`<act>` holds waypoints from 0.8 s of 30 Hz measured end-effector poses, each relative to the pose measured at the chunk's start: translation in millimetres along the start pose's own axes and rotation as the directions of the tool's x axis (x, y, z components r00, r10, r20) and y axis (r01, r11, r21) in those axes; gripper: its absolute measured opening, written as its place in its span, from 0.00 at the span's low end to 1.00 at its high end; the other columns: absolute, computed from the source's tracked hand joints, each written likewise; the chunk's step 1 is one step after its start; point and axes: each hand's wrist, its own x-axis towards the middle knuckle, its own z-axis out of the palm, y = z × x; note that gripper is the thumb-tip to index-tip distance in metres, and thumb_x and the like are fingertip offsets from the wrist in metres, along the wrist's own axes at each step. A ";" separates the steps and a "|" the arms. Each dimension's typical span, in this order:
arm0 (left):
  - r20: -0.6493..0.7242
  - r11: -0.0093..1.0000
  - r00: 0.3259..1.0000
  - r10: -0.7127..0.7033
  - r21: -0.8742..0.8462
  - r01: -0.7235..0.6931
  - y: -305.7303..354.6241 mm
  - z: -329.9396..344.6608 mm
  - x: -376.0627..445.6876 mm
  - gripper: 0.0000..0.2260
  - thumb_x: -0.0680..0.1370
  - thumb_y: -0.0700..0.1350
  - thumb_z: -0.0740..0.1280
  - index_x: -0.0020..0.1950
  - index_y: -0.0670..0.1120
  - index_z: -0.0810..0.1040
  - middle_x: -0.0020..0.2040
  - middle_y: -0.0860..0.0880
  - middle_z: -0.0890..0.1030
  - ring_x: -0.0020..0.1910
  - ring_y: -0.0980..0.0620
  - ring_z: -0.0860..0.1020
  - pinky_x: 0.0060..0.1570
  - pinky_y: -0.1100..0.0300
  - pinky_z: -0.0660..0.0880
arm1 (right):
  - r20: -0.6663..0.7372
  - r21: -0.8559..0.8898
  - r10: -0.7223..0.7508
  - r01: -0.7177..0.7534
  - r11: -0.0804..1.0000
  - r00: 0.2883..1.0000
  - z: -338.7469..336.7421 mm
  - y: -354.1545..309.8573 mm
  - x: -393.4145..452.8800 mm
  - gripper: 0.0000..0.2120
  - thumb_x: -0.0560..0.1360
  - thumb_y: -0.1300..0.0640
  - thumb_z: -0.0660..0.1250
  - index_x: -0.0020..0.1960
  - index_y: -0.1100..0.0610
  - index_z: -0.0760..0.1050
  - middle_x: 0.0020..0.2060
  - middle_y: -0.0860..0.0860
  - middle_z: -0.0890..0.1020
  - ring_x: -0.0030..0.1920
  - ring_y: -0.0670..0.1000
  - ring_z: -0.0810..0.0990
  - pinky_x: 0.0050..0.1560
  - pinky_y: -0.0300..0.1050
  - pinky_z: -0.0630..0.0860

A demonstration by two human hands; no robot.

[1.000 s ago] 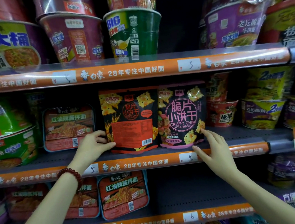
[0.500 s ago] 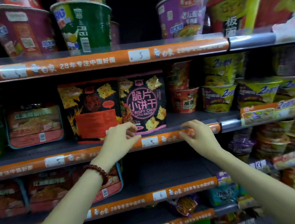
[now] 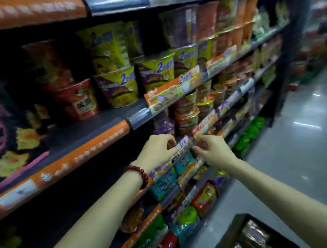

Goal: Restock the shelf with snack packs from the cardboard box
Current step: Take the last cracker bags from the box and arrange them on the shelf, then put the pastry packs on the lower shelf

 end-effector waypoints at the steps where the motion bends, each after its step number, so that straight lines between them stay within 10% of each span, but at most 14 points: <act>1: 0.040 0.999 0.999 0.034 -0.014 -0.034 5.5 14.4 15.6 0.10 0.77 0.50 0.67 0.49 0.45 0.81 0.46 0.48 0.83 0.46 0.51 0.80 0.48 0.54 0.78 | -0.023 -0.008 0.065 -0.065 0.998 0.998 -3.2 16.6 -2.8 0.12 0.76 0.51 0.67 0.52 0.58 0.79 0.43 0.52 0.83 0.45 0.52 0.81 0.45 0.49 0.78; 10: 0.395 0.961 0.876 0.276 -0.090 -0.262 44.6 187.5 123.2 0.10 0.76 0.48 0.67 0.50 0.42 0.81 0.48 0.46 0.84 0.49 0.49 0.81 0.49 0.57 0.76 | -0.112 -0.024 0.552 -0.557 0.830 0.826 8.7 187.0 -59.6 0.09 0.74 0.55 0.68 0.46 0.61 0.82 0.44 0.56 0.85 0.47 0.56 0.82 0.48 0.46 0.75; 24: 0.718 0.970 0.653 0.240 -0.154 -0.188 -4.7 575.4 77.1 0.08 0.77 0.46 0.66 0.51 0.44 0.80 0.49 0.46 0.83 0.50 0.50 0.80 0.48 0.61 0.73 | 0.003 -0.042 0.861 -0.860 0.509 0.509 215.4 444.7 -243.7 0.11 0.75 0.51 0.66 0.52 0.57 0.78 0.47 0.53 0.81 0.48 0.53 0.79 0.49 0.47 0.76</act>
